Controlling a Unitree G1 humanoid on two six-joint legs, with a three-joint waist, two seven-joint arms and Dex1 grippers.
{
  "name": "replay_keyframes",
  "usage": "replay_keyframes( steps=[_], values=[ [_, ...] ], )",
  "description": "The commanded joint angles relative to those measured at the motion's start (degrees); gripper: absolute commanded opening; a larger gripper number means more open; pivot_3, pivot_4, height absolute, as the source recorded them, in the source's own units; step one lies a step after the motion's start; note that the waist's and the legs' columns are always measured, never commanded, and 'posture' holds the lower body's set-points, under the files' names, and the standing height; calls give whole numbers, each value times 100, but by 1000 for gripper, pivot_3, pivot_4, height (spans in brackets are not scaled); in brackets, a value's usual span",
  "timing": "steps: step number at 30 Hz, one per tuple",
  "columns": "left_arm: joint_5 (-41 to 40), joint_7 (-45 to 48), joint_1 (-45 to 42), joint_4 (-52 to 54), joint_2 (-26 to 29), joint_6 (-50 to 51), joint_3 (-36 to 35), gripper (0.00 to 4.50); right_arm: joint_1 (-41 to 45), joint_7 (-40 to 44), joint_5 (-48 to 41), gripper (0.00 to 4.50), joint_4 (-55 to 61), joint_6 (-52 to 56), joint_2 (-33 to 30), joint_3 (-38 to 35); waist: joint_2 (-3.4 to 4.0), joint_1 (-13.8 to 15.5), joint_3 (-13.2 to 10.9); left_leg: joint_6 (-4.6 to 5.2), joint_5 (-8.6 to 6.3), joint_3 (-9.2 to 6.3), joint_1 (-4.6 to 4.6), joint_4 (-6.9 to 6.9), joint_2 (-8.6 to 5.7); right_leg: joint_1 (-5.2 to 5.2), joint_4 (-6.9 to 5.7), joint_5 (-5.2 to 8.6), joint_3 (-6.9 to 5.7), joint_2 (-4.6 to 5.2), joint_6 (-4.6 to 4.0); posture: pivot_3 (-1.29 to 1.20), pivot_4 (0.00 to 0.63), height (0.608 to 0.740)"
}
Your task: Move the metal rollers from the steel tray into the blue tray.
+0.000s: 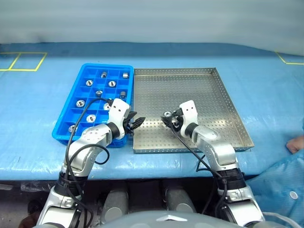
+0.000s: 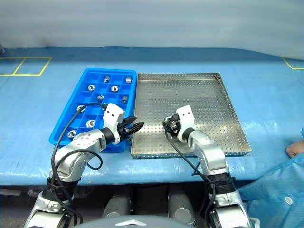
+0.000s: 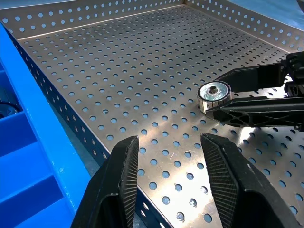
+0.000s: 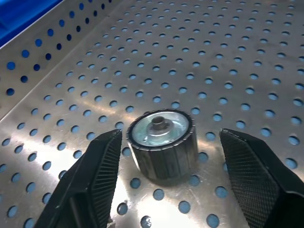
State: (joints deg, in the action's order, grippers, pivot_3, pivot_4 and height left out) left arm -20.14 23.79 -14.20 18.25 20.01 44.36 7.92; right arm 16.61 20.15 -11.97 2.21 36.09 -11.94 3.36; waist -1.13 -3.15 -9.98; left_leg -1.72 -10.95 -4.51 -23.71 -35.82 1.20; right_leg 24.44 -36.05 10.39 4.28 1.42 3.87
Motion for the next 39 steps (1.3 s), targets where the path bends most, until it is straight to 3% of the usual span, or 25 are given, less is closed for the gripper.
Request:
replay_keyframes(
  steps=[1,3,12,16,22,29,35,39],
  values=[
    [76,-16,7,130,56,-66,-90,2217,61,-28,-80,2271,185,-93,30,-141,0,-3,0,0,0,0,0,0,0,0,0,0,0,0,0,54,150,740],
    [76,-18,8,115,60,-72,-89,2217,50,-26,-77,1699,218,-82,26,-136,0,-9,0,0,0,0,1,1,0,0,-1,0,0,-1,0,53,150,740],
    [62,-31,18,127,54,-89,-115,2217,40,-20,6,1681,412,-91,-25,-7,0,-10,0,0,0,0,2,0,0,0,-2,0,1,-1,0,56,150,740],
    [-172,-22,127,447,155,40,-499,2217,132,109,-253,1681,887,-171,120,-19,1,-33,0,0,0,0,0,1,1,3,-2,0,1,-1,0,58,150,740],
    [-692,99,595,1291,1061,1164,-1548,2217,517,540,-585,1681,1474,-46,374,532,2,-54,-2,0,0,-2,6,15,13,11,-14,4,-2,-12,-8,101,150,740],
    [-1013,-77,958,1876,1461,1776,-2395,2217,1324,740,-374,1681,456,-164,712,1062,-1,185,-4,-1,0,-6,4,13,9,7,-6,7,-9,-4,-12,181,150,740],
    [-1050,-352,1239,2168,1298,1913,-2426,2217,1886,839,-92,1681,-733,-507,1060,1320,-2,325,-5,-1,0,-7,4,21,9,8,-3,6,-14,-3,-12,233,150,740],
    [-1050,-476,1347,2244,1223,1905,-2424,2217,1889,1031,-129,1681,-736,-458,1123,1418,-2,408,-5,-2,0,-10,3,32,9,12,0,9,-19,-3,-17,245,150,740]
  ],
)
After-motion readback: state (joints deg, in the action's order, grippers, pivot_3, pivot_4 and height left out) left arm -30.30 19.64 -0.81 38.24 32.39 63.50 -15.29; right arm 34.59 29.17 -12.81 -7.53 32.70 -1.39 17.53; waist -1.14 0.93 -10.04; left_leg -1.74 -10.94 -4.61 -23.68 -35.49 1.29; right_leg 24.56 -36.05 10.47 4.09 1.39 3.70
